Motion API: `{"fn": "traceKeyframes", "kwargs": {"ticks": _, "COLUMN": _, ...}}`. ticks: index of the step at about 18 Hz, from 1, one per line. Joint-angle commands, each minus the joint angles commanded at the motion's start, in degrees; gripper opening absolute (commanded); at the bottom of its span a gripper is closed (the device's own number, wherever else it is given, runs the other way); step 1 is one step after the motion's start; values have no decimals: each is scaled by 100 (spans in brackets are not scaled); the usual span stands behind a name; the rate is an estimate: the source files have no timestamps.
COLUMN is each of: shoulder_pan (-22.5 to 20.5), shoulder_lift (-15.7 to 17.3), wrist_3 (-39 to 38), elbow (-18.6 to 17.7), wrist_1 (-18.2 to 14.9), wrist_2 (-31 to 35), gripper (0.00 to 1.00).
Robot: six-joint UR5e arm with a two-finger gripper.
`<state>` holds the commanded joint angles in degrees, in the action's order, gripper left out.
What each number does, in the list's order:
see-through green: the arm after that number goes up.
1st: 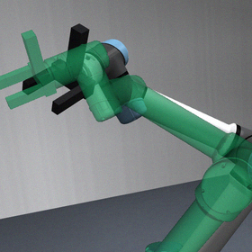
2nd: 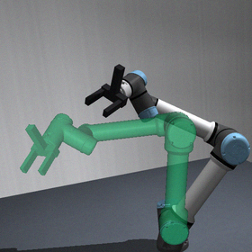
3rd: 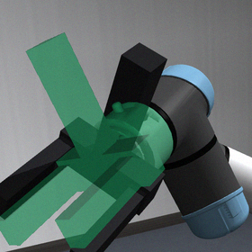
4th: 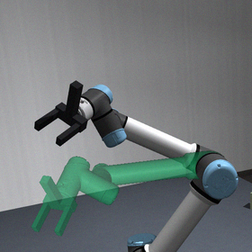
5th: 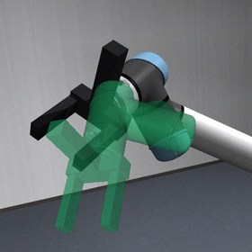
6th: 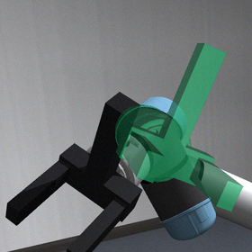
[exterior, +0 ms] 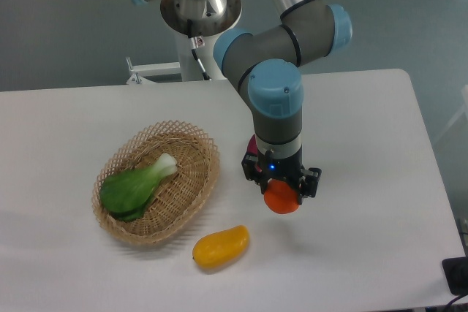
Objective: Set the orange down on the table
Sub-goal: 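Lower the held orange toward the table beside the yellow mango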
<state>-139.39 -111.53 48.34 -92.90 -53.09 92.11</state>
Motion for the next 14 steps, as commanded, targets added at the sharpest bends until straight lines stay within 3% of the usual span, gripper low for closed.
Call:
{"fn": "traceKeyframes", "kwargs": {"ticks": 8, "shoulder_pan": -70, "shoulder_lift": -44, "wrist_3": 9, "elbow": 88, "wrist_1": 0, "wrist_2": -9, "gripper": 67}}
{"fn": "traceKeyframes", "kwargs": {"ticks": 14, "shoulder_pan": -123, "shoulder_lift": -114, "wrist_3": 0, "elbow": -140, "wrist_1": 87, "wrist_2": 141, "gripper": 66}}
